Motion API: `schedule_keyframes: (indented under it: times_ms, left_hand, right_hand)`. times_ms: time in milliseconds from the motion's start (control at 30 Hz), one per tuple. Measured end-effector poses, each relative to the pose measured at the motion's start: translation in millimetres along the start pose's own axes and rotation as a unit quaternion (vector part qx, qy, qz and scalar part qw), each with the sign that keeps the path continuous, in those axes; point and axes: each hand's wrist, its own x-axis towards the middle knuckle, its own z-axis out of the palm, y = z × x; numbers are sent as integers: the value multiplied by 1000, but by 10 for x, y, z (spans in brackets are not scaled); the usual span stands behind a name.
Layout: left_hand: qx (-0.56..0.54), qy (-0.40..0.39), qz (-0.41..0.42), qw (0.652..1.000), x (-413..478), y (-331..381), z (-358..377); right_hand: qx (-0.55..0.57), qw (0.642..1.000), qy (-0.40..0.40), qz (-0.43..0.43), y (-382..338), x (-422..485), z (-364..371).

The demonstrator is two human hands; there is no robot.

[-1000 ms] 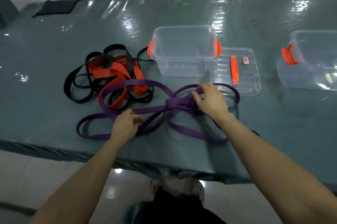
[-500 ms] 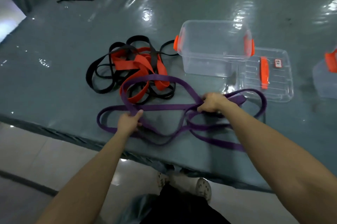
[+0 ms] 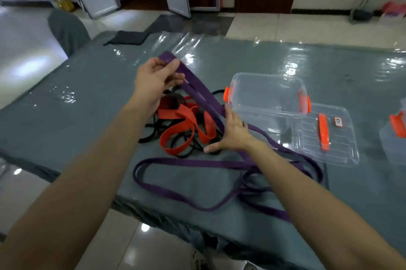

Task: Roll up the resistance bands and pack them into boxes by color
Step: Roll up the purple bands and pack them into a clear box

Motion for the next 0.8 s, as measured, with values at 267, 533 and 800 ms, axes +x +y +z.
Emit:
schedule_keyframes:
  times_ms: [267,533,800]
  left_hand:
    - [-15,49,8,999,6,210,-666]
    - [-55,136,-30,989,209,-207,-1500]
    - [22,86,-184,979,607,-229,-1548]
  right_hand:
    - [-64,989,-52,123,480,205,347]
    - [-39,991,-99,86,410,169,486]
    - [57,998,15,0,-538,192,-1447]
